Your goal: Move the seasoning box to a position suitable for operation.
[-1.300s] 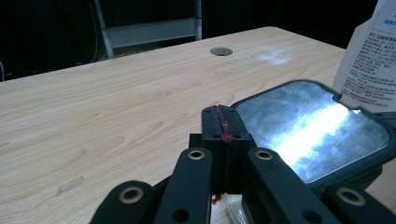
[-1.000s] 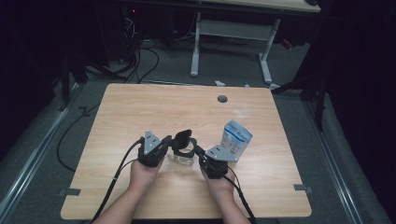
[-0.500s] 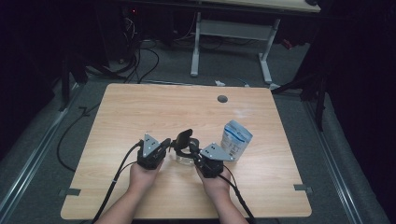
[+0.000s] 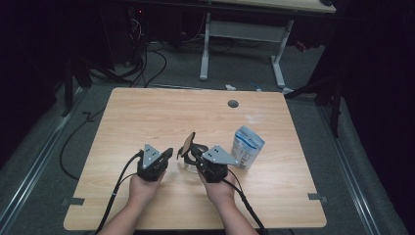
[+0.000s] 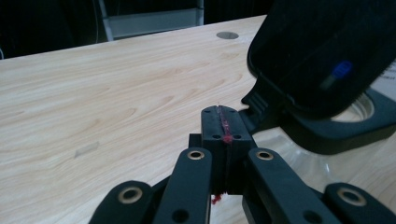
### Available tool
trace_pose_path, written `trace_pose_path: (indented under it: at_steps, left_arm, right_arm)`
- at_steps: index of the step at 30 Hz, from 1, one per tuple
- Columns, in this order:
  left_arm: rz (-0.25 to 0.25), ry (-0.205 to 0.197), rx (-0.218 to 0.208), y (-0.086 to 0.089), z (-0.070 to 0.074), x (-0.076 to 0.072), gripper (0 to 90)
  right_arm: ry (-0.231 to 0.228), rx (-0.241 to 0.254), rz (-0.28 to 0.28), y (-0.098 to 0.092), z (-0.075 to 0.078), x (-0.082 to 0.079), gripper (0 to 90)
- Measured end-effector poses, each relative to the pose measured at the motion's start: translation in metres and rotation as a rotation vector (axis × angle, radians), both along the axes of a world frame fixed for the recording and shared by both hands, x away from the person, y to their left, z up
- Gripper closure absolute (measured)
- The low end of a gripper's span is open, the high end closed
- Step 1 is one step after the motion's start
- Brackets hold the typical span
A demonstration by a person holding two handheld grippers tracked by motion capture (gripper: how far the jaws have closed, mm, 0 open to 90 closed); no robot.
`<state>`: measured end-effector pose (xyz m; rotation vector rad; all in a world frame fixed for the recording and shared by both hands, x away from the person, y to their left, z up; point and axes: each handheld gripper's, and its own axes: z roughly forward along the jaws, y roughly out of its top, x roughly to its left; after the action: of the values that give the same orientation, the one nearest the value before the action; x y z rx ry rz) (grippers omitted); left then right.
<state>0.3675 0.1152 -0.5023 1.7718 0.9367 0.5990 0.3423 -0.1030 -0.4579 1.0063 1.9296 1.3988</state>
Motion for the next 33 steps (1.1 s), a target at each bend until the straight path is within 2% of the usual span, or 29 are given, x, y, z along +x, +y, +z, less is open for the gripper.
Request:
trace_pose_path:
  at_steps: [8, 12, 17, 20, 22, 26, 30, 31, 33]
  left_arm:
    - [0.001, 0.016, -0.006, 0.012, -0.004, -0.006, 83.1]
    - [-0.01, 0.017, -0.001, 0.012, -0.005, -0.009, 79.9]
    - [-0.039, 0.013, -0.017, 0.009, -0.005, -0.013, 76.6]
    - [-0.055, 0.007, -0.017, 0.006, -0.004, -0.018, 77.6]
    - [-0.061, 0.004, -0.026, 0.004, -0.004, -0.021, 80.8]
    - [-0.07, -0.003, -0.043, 0.0, -0.001, -0.028, 89.7]
    - [-0.097, -0.014, -0.052, -0.008, 0.003, -0.034, 89.9]
    - [-0.106, -0.016, -0.055, -0.011, 0.005, -0.036, 89.9]
    - [-0.117, -0.025, -0.066, -0.017, 0.009, -0.038, 89.9]
  right_arm:
    - [-0.004, 0.001, 0.025, 0.017, 0.004, 0.006, 89.8]
    - [-0.003, -0.001, 0.036, 0.023, 0.005, 0.009, 89.9]
    - [0.003, 0.006, 0.043, 0.026, 0.005, 0.01, 89.8]
    - [0.008, -0.005, 0.049, 0.026, 0.003, 0.009, 89.8]
    - [0.008, -0.01, 0.045, 0.023, 0.002, 0.008, 89.8]
    - [0.004, -0.017, 0.008, 0.001, -0.003, 0.002, 89.8]
    - [0.025, -0.035, -0.039, -0.025, -0.018, -0.007, 89.9]
    - [0.046, -0.03, -0.055, -0.035, -0.027, -0.01, 89.9]
    - [0.051, -0.028, -0.06, -0.038, -0.029, -0.01, 89.9]
